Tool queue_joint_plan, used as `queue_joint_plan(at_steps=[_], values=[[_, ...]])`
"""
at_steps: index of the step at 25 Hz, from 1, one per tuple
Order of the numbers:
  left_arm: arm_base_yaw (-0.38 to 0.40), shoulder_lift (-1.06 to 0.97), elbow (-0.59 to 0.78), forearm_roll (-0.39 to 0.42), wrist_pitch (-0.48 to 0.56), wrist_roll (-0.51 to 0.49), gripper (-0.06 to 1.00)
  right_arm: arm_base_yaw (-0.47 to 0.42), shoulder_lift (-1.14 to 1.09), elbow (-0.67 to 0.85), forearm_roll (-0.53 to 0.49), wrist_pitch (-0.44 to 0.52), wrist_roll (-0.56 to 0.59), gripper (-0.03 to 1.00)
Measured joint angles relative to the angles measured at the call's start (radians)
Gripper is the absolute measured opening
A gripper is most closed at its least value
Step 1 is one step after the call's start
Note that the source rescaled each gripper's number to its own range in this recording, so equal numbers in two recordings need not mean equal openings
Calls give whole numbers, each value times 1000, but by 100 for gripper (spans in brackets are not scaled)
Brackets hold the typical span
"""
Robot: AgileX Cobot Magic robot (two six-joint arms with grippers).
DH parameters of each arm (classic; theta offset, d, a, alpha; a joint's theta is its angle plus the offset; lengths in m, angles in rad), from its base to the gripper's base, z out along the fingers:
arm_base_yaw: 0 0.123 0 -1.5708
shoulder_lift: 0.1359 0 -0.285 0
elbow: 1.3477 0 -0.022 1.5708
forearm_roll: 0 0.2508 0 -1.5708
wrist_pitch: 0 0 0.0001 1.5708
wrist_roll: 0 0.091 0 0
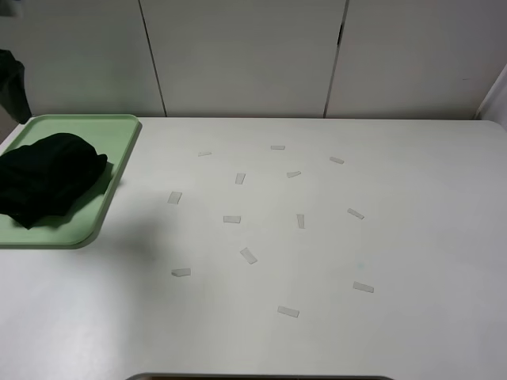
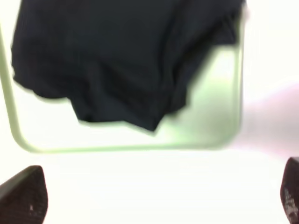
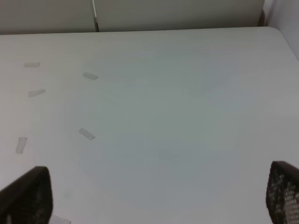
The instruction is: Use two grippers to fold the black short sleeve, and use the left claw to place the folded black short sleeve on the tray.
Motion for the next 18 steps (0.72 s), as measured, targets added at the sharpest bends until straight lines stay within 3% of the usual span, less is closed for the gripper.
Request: queue_joint_plan(at_steps=[9, 18], values=[[0, -444, 332, -10, 3, 12, 100, 0, 0, 0, 0, 0, 0, 100], [0, -805, 457, -34, 8, 26, 100, 0, 0, 0, 0, 0, 0, 100]])
